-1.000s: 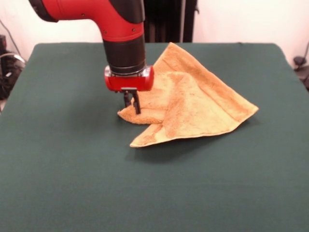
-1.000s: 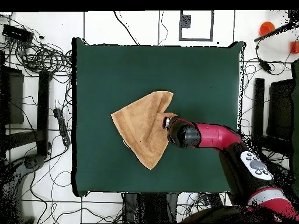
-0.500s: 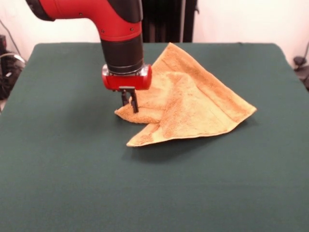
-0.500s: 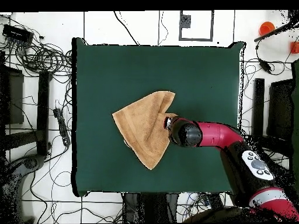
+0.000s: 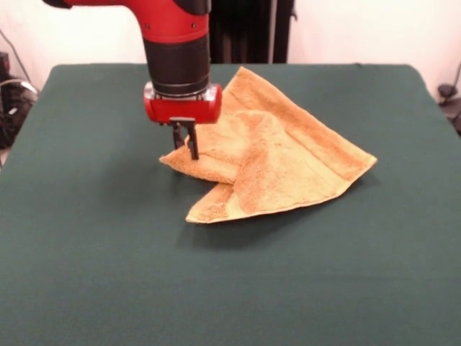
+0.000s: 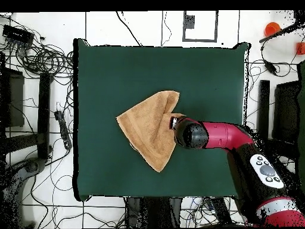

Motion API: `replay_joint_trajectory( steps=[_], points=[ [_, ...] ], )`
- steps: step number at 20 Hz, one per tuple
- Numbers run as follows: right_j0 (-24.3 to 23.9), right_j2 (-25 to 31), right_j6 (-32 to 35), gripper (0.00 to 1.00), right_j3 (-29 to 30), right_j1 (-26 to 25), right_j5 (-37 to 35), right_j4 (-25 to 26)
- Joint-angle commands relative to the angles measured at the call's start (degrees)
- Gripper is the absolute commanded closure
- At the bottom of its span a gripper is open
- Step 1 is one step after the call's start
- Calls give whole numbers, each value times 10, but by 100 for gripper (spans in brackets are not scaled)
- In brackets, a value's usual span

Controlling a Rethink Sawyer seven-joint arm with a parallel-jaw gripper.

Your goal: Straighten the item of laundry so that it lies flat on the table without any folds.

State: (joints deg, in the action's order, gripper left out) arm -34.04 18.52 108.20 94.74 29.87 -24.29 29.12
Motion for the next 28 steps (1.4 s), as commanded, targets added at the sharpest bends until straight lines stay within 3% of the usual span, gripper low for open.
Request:
replay_joint_trajectory(
  steps=[1, 15, 28],
  points=[
    [34, -6, 38, 100, 42, 22, -44, -15],
    [42, -32, 57, 100, 81, 36, 10, -2],
    [9, -14, -22, 100, 41, -2, 32, 44]
  ],
)
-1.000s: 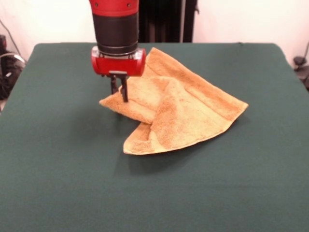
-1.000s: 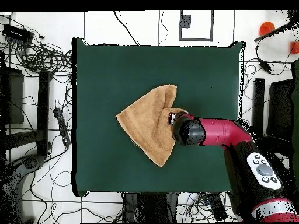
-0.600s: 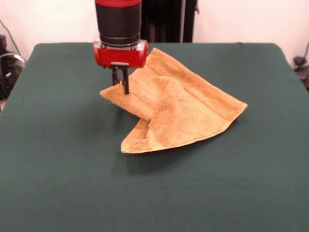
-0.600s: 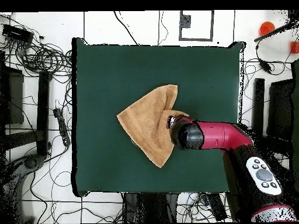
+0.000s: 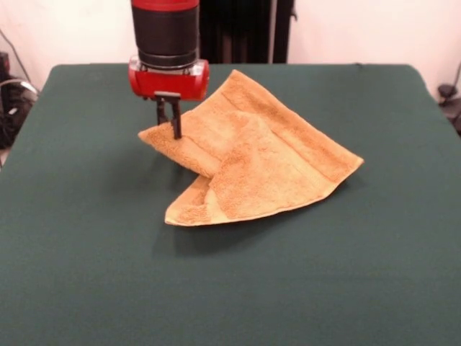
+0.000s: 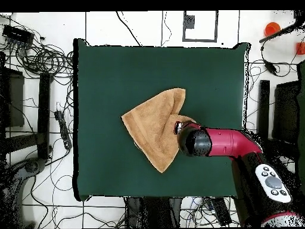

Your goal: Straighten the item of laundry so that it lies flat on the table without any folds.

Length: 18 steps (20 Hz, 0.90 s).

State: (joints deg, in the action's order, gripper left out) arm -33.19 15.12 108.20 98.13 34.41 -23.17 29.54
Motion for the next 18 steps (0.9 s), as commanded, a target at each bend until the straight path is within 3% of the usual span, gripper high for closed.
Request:
replay_joint_trajectory(
  steps=[1, 6, 18],
  points=[
    [-1, 21, -25, 100, 6, -47, 18, 42],
    [9, 20, -14, 100, 6, -36, 5, 45],
    [73, -13, 45, 100, 21, 28, -71, -4]
  ],
)
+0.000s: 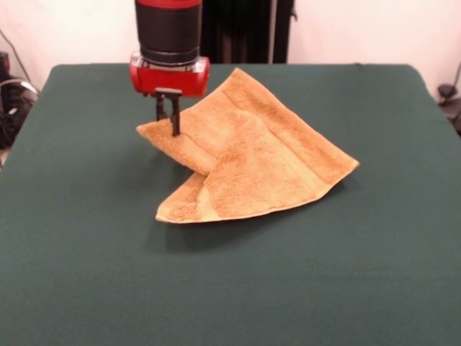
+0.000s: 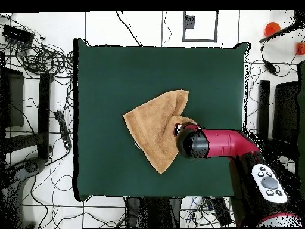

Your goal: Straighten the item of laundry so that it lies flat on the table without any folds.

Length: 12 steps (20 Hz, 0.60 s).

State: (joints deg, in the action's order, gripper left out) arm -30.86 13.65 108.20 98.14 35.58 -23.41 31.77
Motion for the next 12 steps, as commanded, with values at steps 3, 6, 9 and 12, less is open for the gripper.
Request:
replay_joint_trajectory(
  steps=[3, 6, 9, 12],
  points=[
    [62, -3, 48, 100, 18, 32, -98, -43],
    [73, -9, 48, 100, 12, 38, -106, -48],
    [79, -15, 52, 100, 14, 40, -98, -48],
    [85, -20, 55, 100, 16, 45, -96, -51]
  ],
)
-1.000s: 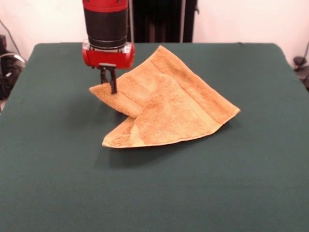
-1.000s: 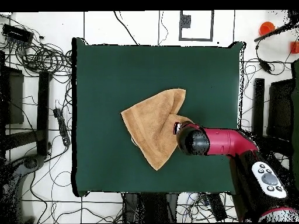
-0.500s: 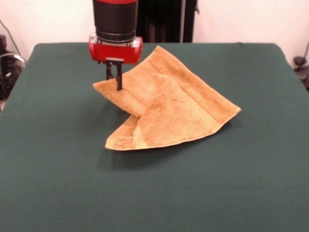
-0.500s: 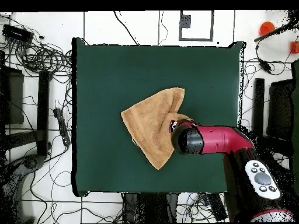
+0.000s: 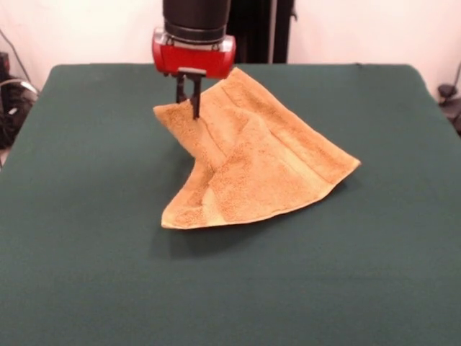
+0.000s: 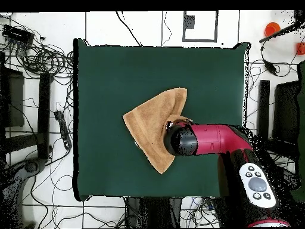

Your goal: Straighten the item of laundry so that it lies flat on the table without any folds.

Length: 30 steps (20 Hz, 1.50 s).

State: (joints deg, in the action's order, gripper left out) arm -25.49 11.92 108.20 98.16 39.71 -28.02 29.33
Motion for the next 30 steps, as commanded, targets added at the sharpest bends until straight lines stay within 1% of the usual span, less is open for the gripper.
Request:
replay_joint_trajectory(
  steps=[1, 7, 9, 13, 15, 24, 30],
  points=[
    [33, -5, 56, 100, 18, 6, -50, -28],
    [41, -14, 51, 100, 19, 3, -36, -24],
    [36, -15, 55, 100, 29, -4, -7, -18],
    [18, -19, 66, 100, 52, -35, 93, 14],
    [8, -18, 63, 100, 57, -44, 113, 19],
    [-25, -7, 24, 100, 51, -73, 150, 31],
    [-18, -14, 27, 100, 60, -56, 132, 28]
  ],
)
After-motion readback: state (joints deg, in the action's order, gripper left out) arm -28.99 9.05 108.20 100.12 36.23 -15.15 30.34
